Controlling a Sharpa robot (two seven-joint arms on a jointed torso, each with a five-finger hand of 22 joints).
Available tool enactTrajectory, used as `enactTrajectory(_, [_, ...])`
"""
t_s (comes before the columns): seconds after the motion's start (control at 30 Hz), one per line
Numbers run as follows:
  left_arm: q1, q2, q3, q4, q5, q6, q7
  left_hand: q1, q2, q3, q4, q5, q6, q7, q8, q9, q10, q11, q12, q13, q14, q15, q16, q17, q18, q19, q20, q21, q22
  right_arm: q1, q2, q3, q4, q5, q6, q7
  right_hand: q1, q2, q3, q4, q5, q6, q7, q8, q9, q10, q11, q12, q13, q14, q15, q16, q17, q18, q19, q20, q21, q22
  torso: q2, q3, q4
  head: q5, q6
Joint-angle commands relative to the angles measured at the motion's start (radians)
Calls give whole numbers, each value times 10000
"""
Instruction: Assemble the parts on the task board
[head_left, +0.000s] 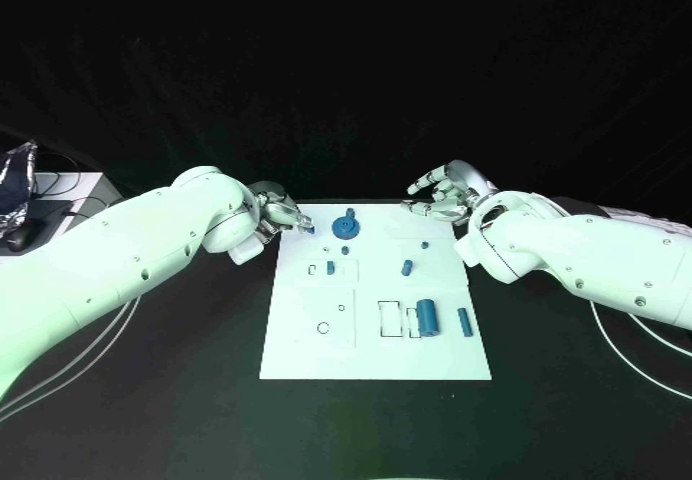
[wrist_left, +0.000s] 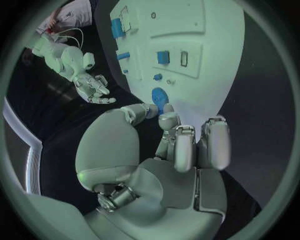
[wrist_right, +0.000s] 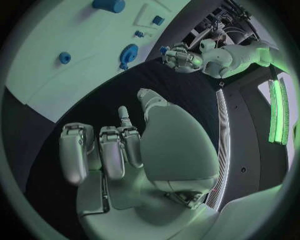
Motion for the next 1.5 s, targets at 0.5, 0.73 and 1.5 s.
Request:
enactTrajectory(0.5, [-784, -1061, -304, 1877, -890, -988, 142, -38, 45, 1639, -1723, 53, 231, -164, -11, 0, 68, -5, 48, 42, 906, -55, 25, 2067, -130, 81, -43, 72, 452, -96, -62, -2, -47, -79, 155, 101, -78, 1, 30, 3, 62, -23, -41, 60, 19, 339, -64, 9, 1969, 966, -28, -58, 2350, 103, 459, -43, -59, 1575, -315, -53, 74, 26, -298])
enactTrajectory(0.73, [-934, -1083, -398, 2064, -1198, -1140, 292, -32, 52, 1634, -1736, 53, 242, -167, -12, -1, 83, -10, 57, 58, 909, -57, 31, 2079, -134, 96, -46, 82, 472, -114, -63, -3, -52, -85, 163, 103, -78, 1, 30, 3, 62, -23, -41, 60, 19, 339, -64, 9, 1969, 966, -28, -58, 2350, 103, 459, -43, -59, 1575, -295, -56, 68, 24, -332])
enactTrajectory(1.5, [-982, -839, -671, 1845, -1807, -647, 284, -24, 65, 1621, -1757, 34, 253, -169, -20, -7, 83, -14, 39, 36, 911, -61, 33, 2084, -128, 79, -50, 72, 449, -121, -91, -4, -16, -91, 167, 89, -78, 1, 30, 3, 62, -23, -41, 60, 19, 339, -64, 9, 1969, 966, -28, -58, 2350, 103, 459, -43, -59, 1575, -285, -55, 74, -45, -486])
